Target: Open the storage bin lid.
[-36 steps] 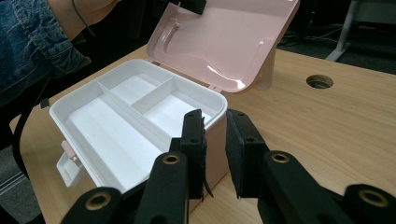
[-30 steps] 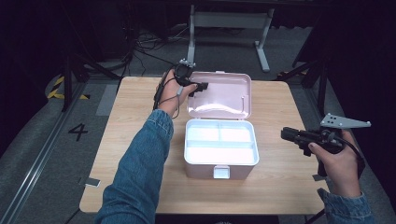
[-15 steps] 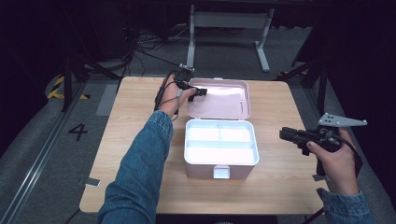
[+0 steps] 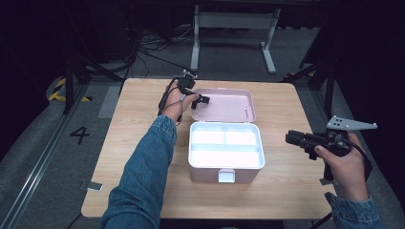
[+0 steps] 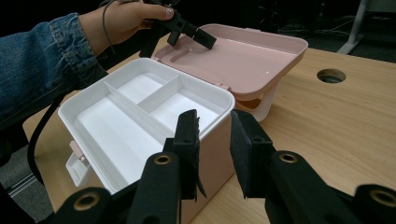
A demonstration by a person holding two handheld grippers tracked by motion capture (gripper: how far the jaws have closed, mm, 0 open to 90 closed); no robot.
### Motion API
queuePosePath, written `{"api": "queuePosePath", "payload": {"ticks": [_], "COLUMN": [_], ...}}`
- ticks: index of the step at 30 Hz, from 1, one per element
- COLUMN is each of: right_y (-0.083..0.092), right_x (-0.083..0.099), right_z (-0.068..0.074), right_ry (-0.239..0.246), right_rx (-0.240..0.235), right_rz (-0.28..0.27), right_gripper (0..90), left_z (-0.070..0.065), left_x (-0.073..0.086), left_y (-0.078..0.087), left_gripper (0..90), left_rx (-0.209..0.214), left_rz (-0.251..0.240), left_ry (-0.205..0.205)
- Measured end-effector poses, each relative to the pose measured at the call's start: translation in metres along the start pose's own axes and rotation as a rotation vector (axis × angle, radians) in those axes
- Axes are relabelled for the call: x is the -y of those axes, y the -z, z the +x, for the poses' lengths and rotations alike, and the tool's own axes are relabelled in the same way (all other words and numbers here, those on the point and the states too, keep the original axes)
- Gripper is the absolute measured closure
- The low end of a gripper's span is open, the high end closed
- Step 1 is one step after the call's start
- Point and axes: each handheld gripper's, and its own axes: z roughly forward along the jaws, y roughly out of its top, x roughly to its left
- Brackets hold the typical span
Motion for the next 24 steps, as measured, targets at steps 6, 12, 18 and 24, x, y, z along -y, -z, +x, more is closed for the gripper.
{"api": "queuePosePath", "payload": {"ticks": [6, 12, 18, 24], "right_y": [-0.001, -0.004, -0.009, -0.012], "right_x": [0.0, -0.002, -0.006, -0.009], "right_z": [0.0, 0.002, 0.004, -0.002], "right_ry": [-0.005, 0.009, 0.025, 0.022], "right_rx": [-0.001, -0.006, -0.004, 0.02], "right_rz": [0.001, 0.0, 0.01, 0.02], "right_gripper": [72.7, 72.2, 71.1, 70.2], "left_z": [0.003, -0.01, -0.037, -0.07], "left_x": [0.002, 0.005, 0.017, 0.042], "left_y": [0.015, 0.06, 0.102, 0.156], "left_gripper": [30.6, 30.9, 30.7, 30.8], "left_rx": [-0.049, -0.077, -0.049, -0.019], "left_rz": [-0.01, -0.067, -0.132, -0.2], "left_ry": [-0.022, -0.09, -0.153, -0.252]}}
